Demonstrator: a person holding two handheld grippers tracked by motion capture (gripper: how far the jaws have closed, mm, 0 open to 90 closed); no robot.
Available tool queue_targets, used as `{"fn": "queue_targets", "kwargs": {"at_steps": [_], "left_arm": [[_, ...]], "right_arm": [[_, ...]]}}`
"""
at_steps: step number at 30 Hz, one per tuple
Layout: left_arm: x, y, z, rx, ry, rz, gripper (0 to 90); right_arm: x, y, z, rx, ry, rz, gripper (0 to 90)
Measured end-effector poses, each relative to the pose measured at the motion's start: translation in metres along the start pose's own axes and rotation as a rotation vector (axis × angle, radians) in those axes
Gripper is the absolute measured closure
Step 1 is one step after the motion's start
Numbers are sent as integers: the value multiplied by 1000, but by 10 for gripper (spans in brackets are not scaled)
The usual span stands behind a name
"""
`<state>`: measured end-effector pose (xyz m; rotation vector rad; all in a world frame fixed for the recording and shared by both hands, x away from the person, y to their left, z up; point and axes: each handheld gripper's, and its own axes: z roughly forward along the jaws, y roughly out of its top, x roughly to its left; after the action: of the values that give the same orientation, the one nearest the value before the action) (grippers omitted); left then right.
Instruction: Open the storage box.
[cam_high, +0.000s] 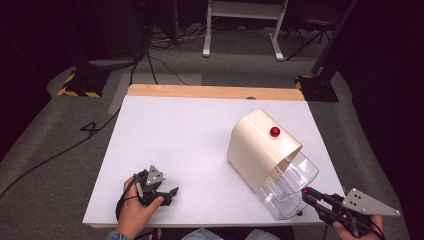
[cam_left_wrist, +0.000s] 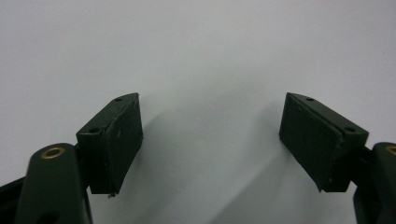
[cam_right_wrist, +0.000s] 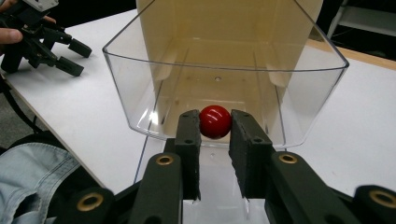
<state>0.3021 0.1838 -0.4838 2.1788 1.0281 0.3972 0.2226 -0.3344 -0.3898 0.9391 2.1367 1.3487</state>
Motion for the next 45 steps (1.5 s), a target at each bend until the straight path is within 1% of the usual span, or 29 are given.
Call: {"fn": "queue_targets", "kwargs": {"at_steps": [4,5,7,9,12,14,15,16,19,20,21,22,24,25,26,27,29,30,31,33,34,35,36,37,38,42,44,45], "left_arm": [[0,0,0,0,0,1,217],[0,0,0,0,0,0,217],[0,0,0,0,0,0,217],[0,0,0,1,0,1,217],[0,0,0,0,0,2,217],[0,0,0,0,0,2,218],[0,0,0,0,0,2,218],[0,0,0,0,1,2,217],[0,0,0,0,1,2,217],[0,0,0,1,1,2,217],[0,0,0,-1,1,1,217],[0,0,0,0,0,0,217],[0,0,0,1,1,1,218],[-1,0,0,0,0,-2,220],[-1,0,-1,-2,4,0,222],[-2,0,-1,-5,9,2,222],[-2,0,-2,-3,9,19,234],[-2,0,-2,-1,11,21,236],[-3,-1,-4,5,4,8,238],[0,-4,-7,10,2,7,239],[1,-5,-9,13,5,10,235],[3,-7,-12,19,8,4,233],[5,-9,-14,19,12,1,230],[7,-10,-15,22,10,-5,230],[9,-12,-17,18,12,-5,229],[13,-18,-21,12,9,-3,226],[16,-19,-23,12,-2,-1,227],[17,-20,-23,12,-8,-4,227]], "right_arm": [[0,-8,-4,4,-5,16,739],[0,-12,-3,10,-5,26,740],[-1,-13,-2,16,-6,24,738],[-2,-16,1,19,1,39,733],[-1,-16,3,22,-2,32,727],[-1,-16,2,27,-1,32,644],[-1,-16,2,27,-1,32,644],[-2,-17,1,31,-3,32,613],[-6,-19,-4,36,-11,30,570],[-8,-19,-7,37,-14,30,563],[-11,-19,-12,35,-26,36,551],[-11,-19,-12,35,-26,36,551],[-15,-20,-18,37,-32,34,539],[-19,-19,-23,39,-46,30,514],[-22,-19,-26,39,-51,26,495],[-22,-19,-26,39,-51,26,495],[-29,-19,-30,43,-71,30,477],[-34,-18,-31,43,-81,32,460],[-38,-18,-31,46,-89,36,449],[-47,-17,-30,46,-114,40,424],[-57,-16,-27,60,-124,51,396],[-61,-16,-24,64,-128,62,383],[-67,-17,-21,71,-128,63,362],[-67,-17,-21,71,-128,63,362],[-77,-18,-14,90,-125,84,341],[-99,-24,1,119,-134,103,300],[-108,-27,8,138,-127,136,275],[-108,-27,8,138,-127,136,275]]}}
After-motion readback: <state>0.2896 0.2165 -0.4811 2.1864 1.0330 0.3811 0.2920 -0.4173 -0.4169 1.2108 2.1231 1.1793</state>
